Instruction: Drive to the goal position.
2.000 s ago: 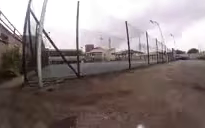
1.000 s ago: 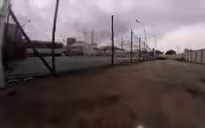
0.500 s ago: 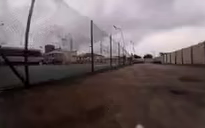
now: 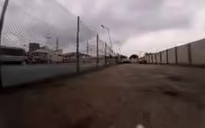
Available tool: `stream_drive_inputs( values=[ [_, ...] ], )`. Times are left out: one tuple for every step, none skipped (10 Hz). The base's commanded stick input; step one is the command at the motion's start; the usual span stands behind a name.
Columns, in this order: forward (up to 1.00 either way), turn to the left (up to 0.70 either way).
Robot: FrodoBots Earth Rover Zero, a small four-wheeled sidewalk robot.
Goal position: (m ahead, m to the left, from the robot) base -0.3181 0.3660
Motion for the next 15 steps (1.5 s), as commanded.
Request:
stream_drive_inputs(
  values=[
    [0.7,-0.35],
    [0.7,-0.3],
    [0.7,-0.26],
    [0.7,-0.21],
    [0.7,-0.16],
    [0.7,-0.12],
    [0.7,-0.07],
    [0.7,-0.02],
    [0.7,0.0],
    [0.7,0.0],
    [0.7,0.0],
    [0.7,0.0],
    [0.7,0.0],
    [0.7,0.0],
    [0.7,0.0]
  ],
)
